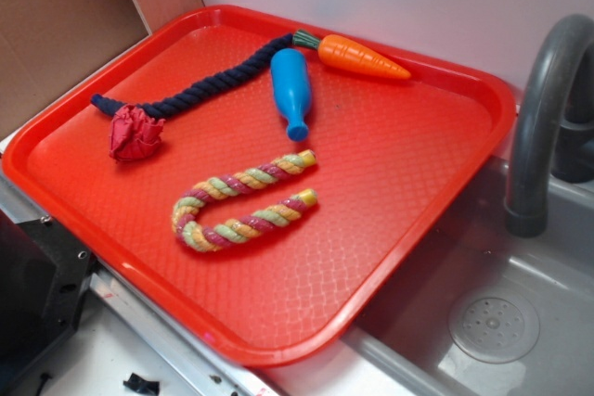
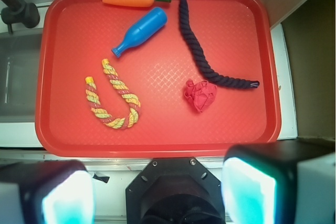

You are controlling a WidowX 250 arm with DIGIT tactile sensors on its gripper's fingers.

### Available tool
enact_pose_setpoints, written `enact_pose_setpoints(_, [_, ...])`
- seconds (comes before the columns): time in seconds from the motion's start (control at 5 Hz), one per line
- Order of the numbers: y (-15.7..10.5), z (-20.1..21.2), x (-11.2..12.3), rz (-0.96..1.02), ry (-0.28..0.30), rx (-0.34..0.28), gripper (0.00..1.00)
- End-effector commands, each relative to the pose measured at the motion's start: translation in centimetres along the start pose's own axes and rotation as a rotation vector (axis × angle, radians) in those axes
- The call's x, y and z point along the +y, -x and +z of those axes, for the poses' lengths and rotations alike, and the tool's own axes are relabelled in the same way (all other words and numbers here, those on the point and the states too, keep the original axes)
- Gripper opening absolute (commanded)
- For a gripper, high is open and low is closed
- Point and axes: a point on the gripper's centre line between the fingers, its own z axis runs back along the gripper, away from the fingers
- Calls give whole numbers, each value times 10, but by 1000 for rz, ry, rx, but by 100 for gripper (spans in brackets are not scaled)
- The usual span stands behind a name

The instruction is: Grab the red paper.

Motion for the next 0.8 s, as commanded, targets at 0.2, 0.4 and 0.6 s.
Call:
enact_pose_setpoints(0.2, [-5,-20,17,164,5,-129,100])
enact_pose_setpoints(0.4, [-6,-42,32,308,-26,-188,100])
enact_pose_setpoints(0.6, [-9,-68,49,399,-36,-230,100])
